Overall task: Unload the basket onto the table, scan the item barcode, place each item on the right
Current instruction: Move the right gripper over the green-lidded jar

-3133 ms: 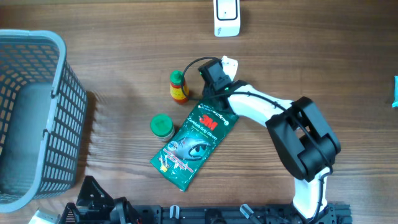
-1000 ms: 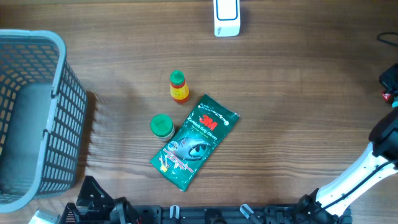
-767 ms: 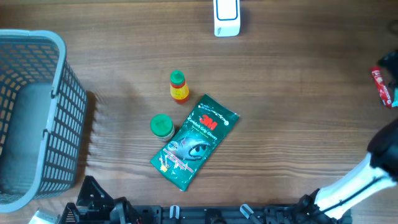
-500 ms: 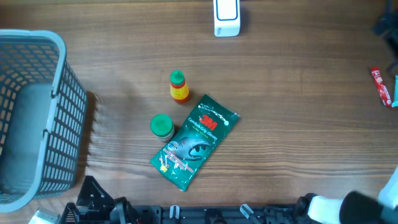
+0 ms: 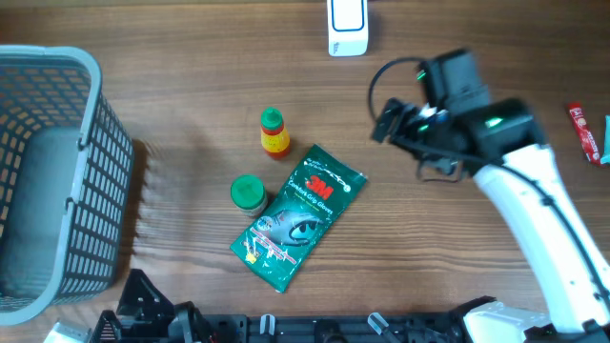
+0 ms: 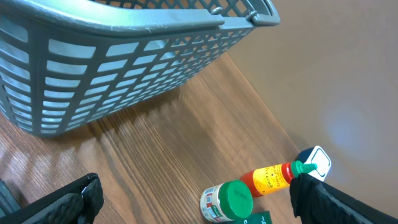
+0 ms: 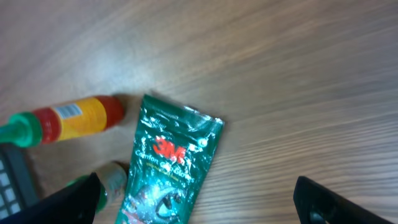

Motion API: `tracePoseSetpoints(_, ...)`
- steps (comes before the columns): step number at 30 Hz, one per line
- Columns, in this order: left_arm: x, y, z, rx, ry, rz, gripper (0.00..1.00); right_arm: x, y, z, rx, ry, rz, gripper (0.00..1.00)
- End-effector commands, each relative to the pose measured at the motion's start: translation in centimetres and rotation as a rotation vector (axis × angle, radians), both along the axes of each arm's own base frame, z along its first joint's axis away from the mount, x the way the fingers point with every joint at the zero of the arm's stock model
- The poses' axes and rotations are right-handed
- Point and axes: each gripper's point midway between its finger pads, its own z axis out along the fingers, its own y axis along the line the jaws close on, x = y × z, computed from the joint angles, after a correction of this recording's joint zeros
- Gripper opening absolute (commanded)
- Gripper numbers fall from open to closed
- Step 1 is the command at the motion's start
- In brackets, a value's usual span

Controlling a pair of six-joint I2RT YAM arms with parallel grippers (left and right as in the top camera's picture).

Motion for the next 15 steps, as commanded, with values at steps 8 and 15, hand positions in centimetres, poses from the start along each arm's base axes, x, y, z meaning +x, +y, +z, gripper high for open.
tracePoseSetpoints(8,0.0,-0.1,0.1,0.001,-0.010,-0.004,1.00,-5.5,1.3,-11.3,0.019,0.233,-0.081,1.00)
tracePoseSetpoints(15,0.0,-0.1,0.1,0.001,-0.010,-0.004,1.00,-6.0,5.2,-10.9,0.049,0.183,-0.003,1.00)
